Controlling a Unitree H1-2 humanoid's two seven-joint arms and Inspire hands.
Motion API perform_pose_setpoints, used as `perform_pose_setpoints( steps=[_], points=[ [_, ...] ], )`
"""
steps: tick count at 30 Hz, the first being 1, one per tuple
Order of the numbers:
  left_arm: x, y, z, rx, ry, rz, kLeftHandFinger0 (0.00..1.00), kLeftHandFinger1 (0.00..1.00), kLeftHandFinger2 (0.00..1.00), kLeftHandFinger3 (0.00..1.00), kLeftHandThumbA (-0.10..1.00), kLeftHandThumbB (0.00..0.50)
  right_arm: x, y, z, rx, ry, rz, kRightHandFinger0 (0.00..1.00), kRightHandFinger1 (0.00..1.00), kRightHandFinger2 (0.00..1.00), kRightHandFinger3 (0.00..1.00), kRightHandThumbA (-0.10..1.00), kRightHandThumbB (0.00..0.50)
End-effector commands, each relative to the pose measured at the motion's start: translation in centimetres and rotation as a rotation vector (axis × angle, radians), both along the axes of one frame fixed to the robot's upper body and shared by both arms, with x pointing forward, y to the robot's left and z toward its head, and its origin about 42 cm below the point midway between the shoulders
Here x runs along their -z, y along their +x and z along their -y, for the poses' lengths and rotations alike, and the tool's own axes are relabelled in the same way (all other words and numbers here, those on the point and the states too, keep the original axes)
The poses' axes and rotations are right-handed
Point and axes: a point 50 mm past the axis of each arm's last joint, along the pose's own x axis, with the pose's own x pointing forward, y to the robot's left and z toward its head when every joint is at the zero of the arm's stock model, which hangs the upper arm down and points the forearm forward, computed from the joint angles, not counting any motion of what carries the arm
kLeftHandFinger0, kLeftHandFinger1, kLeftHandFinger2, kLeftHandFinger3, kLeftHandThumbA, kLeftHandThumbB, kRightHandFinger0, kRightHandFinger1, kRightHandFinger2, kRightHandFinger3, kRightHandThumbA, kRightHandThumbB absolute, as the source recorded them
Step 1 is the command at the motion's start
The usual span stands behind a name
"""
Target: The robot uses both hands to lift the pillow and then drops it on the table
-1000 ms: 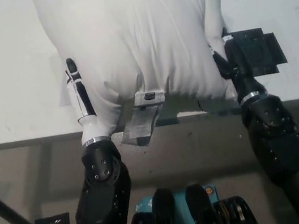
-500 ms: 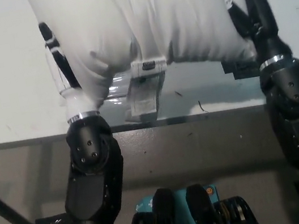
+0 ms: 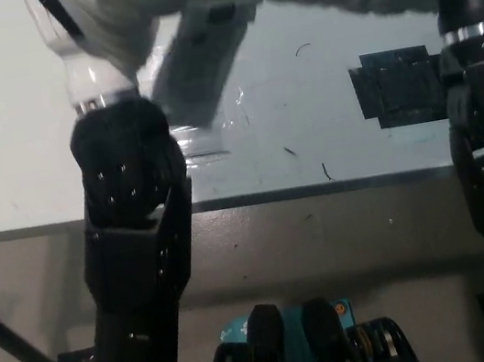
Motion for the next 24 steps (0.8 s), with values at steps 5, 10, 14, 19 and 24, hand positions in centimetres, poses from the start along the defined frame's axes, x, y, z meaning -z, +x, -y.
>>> perform_pose_setpoints(
  steps=[5, 10, 14, 19, 24],
  points=[
    [-9.0, -6.8, 9.0, 0.214, 0.176, 0.379, 1.0, 1.0, 1.0, 1.0, 0.92, 0.0, -8.2, -6.4, -7.2, -0.158, -0.13, 0.353, 1.0, 1.0, 1.0, 1.0, 1.0, 0.108],
    [-8.4, -6.4, 9.2, 0.209, 0.172, 0.351, 1.0, 1.0, 1.0, 1.0, 0.99, 0.0, -7.7, -6.0, -7.1, -0.156, -0.126, 0.334, 1.0, 1.0, 1.0, 1.0, 1.0, 0.09],
    [-7.6, -5.4, 9.5, 0.201, 0.18, 0.324, 1.0, 1.0, 1.0, 1.0, 1.0, 0.0, -7.1, -5.2, -7.1, -0.146, -0.101, 0.301, 1.0, 1.0, 1.0, 1.0, 1.0, 0.067],
    [-6.5, -3.9, 9.7, 0.196, 0.178, 0.272, 1.0, 1.0, 1.0, 1.0, 1.0, 0.0, -6.0, -3.7, -7.0, -0.122, -0.103, 0.244, 1.0, 1.0, 1.0, 1.0, 1.0, 0.078],
    [-2.9, -0.8, 9.7, 0.197, 0.185, 0.116, 1.0, 1.0, 1.0, 1.0, 1.0, 0.005, -3.0, -0.9, -6.7, -0.097, -0.125, 0.104, 1.0, 1.0, 1.0, 1.0, 1.0, 0.075]
  ],
)
